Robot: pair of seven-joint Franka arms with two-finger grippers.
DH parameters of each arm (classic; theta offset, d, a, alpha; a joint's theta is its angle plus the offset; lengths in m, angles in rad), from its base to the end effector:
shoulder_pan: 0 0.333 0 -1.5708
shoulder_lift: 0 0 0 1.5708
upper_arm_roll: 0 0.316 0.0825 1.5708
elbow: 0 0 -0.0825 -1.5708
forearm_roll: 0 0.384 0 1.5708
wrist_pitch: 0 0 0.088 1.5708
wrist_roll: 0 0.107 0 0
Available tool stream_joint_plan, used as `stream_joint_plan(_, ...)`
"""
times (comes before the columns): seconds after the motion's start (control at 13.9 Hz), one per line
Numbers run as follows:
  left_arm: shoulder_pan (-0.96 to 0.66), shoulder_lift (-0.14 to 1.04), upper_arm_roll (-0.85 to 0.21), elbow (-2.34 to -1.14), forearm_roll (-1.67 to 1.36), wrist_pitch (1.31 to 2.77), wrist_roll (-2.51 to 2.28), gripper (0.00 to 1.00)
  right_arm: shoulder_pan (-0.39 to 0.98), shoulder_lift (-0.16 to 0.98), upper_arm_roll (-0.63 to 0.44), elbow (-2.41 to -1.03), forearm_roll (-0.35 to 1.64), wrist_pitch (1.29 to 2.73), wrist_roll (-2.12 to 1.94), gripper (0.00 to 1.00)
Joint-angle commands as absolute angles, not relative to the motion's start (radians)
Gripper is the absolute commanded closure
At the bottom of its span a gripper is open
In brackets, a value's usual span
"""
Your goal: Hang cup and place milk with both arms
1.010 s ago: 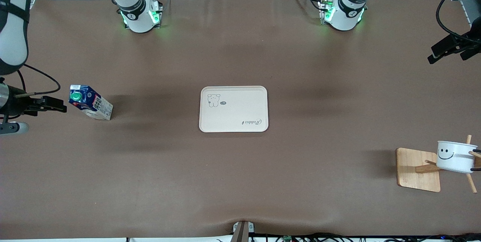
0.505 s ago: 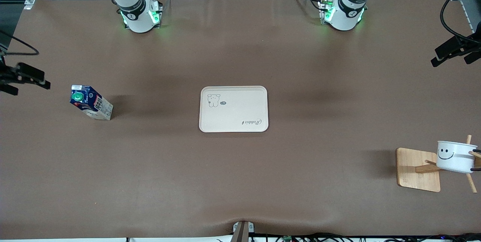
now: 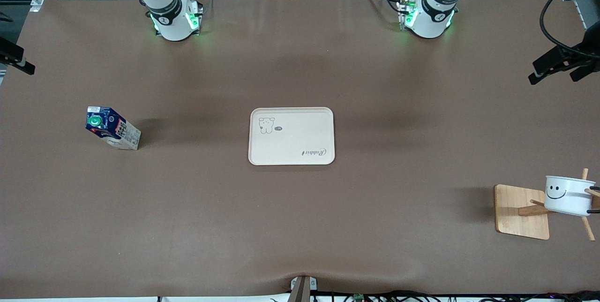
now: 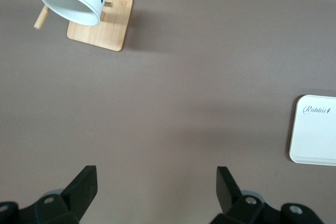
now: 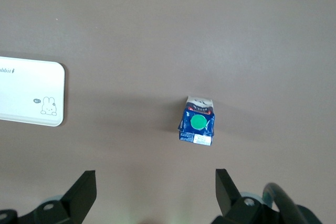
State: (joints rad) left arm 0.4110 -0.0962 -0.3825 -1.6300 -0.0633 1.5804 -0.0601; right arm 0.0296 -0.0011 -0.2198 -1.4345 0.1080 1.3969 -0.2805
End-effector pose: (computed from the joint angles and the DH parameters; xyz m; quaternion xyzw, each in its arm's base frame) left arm 0.5278 -0.0020 0.6455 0.9987 0.0444 0.0196 0.0140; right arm 0.5280 -0.0885 0.6740 -0.9970 -0.0534 0.0053 0.0562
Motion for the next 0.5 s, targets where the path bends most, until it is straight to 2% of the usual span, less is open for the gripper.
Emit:
stream_joint_plan(0.0,0.182,-0.094,-0.174,-1.608,-0.023,1.507,-0.087,0.00,0.012,-0.029,-0.199,-1.459,0.104,1.373,-0.272,0.00)
stream_joint_plan(0.29,0.004,-0.112,-0.045,-1.608,0.043,1.427,-0.112,0.00,0.018,-0.032,-0.193,-1.462,0.104,1.353,-0.112,0.00)
stream_joint_plan(0.43,-0.037,-0.117,-0.022,-1.606,0.044,1.411,-0.135,0.00,0.025,-0.037,-0.190,-1.462,0.103,1.333,-0.052,0.00)
